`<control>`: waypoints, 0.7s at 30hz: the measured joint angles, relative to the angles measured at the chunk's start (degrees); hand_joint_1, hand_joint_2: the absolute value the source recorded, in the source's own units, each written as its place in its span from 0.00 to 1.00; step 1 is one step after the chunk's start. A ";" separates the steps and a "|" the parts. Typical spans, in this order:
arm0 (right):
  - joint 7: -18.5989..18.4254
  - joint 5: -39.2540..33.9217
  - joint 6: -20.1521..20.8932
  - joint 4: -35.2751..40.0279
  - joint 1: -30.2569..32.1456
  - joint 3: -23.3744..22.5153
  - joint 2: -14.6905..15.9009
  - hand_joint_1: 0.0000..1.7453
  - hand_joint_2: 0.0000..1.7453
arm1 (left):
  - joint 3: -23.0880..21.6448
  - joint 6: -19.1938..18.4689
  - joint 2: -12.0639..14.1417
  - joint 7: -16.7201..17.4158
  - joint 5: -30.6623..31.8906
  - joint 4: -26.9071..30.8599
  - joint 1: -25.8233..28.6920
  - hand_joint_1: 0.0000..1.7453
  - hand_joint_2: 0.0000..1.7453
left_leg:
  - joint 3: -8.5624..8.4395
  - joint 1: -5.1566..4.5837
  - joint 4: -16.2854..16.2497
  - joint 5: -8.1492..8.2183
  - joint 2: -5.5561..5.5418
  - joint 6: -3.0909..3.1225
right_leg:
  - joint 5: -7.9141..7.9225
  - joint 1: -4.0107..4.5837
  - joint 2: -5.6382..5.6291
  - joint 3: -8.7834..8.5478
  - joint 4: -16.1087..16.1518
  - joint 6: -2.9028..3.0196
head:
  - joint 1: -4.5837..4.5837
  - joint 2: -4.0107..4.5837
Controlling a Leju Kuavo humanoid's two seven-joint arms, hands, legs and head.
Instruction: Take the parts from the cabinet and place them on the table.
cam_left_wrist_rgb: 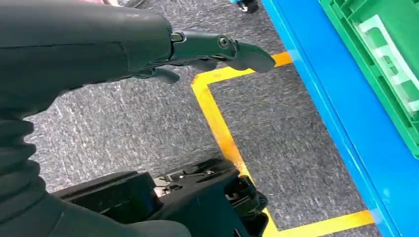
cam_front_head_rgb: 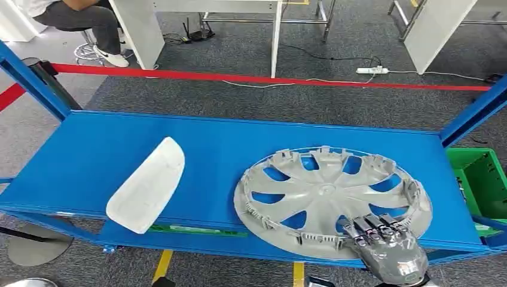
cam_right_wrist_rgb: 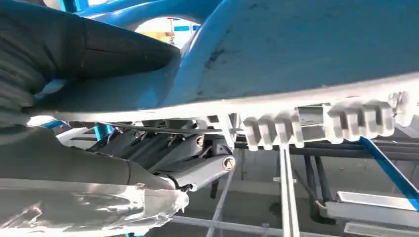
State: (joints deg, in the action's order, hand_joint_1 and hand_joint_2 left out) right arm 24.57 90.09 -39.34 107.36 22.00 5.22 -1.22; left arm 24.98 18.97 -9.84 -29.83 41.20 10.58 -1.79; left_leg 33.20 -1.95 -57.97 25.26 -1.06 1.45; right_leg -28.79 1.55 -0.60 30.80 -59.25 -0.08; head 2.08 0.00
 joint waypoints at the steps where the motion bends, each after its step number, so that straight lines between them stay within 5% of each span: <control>1: 0.11 -0.02 -0.02 0.00 0.00 0.00 0.00 1.00 1.00 | 0.00 0.00 0.00 0.00 0.22 0.00 -0.01 0.00 1.00 | 0.00 0.00 0.00 0.00 0.00 0.00 | 0.00 0.00 0.00 0.00 0.00 0.00 | 0.02 0.00; 21: 0.37 -0.02 0.00 -0.48 0.00 -0.28 0.00 1.00 1.00 | -0.02 -0.35 0.02 0.00 0.85 0.00 -0.12 0.00 1.00 | 0.00 0.00 0.00 0.00 0.00 0.00 | 0.00 0.00 0.00 0.00 0.00 0.00 | 0.00 0.00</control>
State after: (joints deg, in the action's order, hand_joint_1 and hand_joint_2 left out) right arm 24.94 90.07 -39.34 106.88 22.00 4.94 -1.22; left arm 24.96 18.62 -9.81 -29.83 42.05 10.58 -1.91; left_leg 33.20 -1.95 -57.97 25.26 -1.06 1.45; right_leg -28.79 1.55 -0.60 30.80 -59.25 -0.08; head 2.08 0.00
